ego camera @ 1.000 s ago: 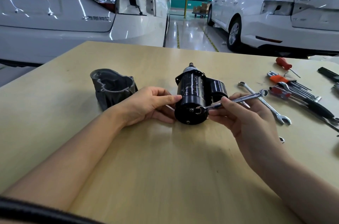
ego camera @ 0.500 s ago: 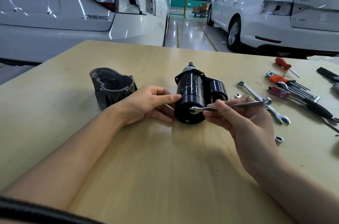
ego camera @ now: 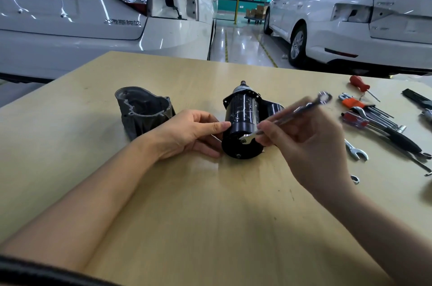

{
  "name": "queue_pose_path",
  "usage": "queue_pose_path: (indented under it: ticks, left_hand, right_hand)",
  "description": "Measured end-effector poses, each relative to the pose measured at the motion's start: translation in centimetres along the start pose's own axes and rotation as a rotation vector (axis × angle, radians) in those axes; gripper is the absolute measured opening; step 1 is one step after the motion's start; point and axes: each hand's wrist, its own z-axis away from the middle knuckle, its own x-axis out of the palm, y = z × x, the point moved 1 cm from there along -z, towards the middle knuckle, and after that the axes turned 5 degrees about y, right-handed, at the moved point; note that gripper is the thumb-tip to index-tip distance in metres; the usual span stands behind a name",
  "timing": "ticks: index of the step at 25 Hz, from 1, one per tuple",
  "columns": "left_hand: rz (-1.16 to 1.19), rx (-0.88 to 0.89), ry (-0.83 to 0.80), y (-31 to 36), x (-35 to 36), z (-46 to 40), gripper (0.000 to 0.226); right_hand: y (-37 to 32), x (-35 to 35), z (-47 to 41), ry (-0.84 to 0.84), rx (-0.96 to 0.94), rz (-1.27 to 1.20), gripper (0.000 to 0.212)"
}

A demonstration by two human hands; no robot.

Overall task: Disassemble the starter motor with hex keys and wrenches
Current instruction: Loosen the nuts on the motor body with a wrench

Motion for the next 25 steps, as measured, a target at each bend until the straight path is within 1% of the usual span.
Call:
queue_pose_path:
  ticks: [2,3,5,6,7,8,9,11,12,14,15,16,17,18,20,21,23,25]
  left_hand:
    - [-0.001,0.004,0.004,-0.1,0.0,0.0,0.036]
    - [-0.001,0.005,0.004,-0.2,0.0,0.0,0.036]
    - [0.001,0.000,-0.007,-0.2,-0.3,-0.1,0.029]
    - [0.018,-0.017,-0.008,-0.1,-0.5,-0.1,0.025]
    - [0.050,-0.052,-0.004,0.1,-0.9,-0.1,0.028]
    - [0.079,-0.097,-0.002,0.2,-1.2,0.0,0.036]
    - [0.104,-0.134,-0.005,0.3,-1.4,0.0,0.042]
    - [0.131,-0.180,-0.008,0.5,-1.4,0.2,0.043]
    - [0.121,-0.188,-0.002,0.6,-1.3,0.3,0.042]
    - [0.058,-0.183,-0.005,0.5,-1.3,0.2,0.045]
    - [0.020,-0.173,0.001,0.4,-1.2,0.1,0.049]
    - [0.004,-0.159,0.008,0.4,-1.1,0.1,0.052]
    - [0.006,-0.139,0.012,0.3,-1.0,0.2,0.055]
    - [0.016,-0.120,-0.005,0.3,-0.8,0.3,0.056]
    - [-0.008,-0.089,-0.061,0.3,-0.4,0.4,0.046]
    - [-0.041,-0.075,-0.071,0.4,-0.3,0.4,0.042]
    - [-0.085,-0.051,-0.063,0.4,-0.1,0.4,0.041]
    - [-0.095,-0.043,-0.042,0.4,0.0,0.4,0.045]
  right_hand:
    - [-1.0,0.8,-1.4,-0.147,-0.197,0.227,0.018]
    - [-1.6,1.4,-2.0,-0.237,-0.305,0.341,0.015]
    - [-2.5,3.1,-2.6,-0.427,-0.516,0.550,0.011]
    - [-2.6,3.9,-2.6,-0.544,-0.576,0.641,0.011]
    - [-2.6,4.8,-2.4,-0.649,-0.596,0.733,0.011]
    - [-2.4,5.6,-2.0,-0.732,-0.605,0.825,0.013]
    - [-2.1,6.2,-1.5,-0.787,-0.627,0.907,0.015]
    - [-1.5,6.7,-0.9,-0.829,-0.704,1.004,0.024]
    - [-1.4,6.7,-0.7,-0.829,-0.754,1.009,0.025]
    - [-1.7,6.2,-0.6,-0.778,-0.822,0.857,0.018]
    - [-1.7,5.7,-0.5,-0.714,-0.795,0.758,0.011]
    - [-1.7,4.8,-0.4,-0.609,-0.727,0.608,0.005]
    - [-1.6,3.8,-0.5,-0.484,-0.617,0.443,0.003]
    - [-1.3,2.7,-0.5,-0.372,-0.468,0.283,0.005]
    - [-0.6,0.8,-0.5,-0.220,-0.118,-0.012,0.011]
    - [-0.2,0.0,-0.4,-0.158,0.036,-0.121,0.012]
    - [0.9,-1.1,0.1,-0.039,0.293,-0.267,0.012]
    - [1.8,-1.3,0.7,0.065,0.447,-0.356,0.008]
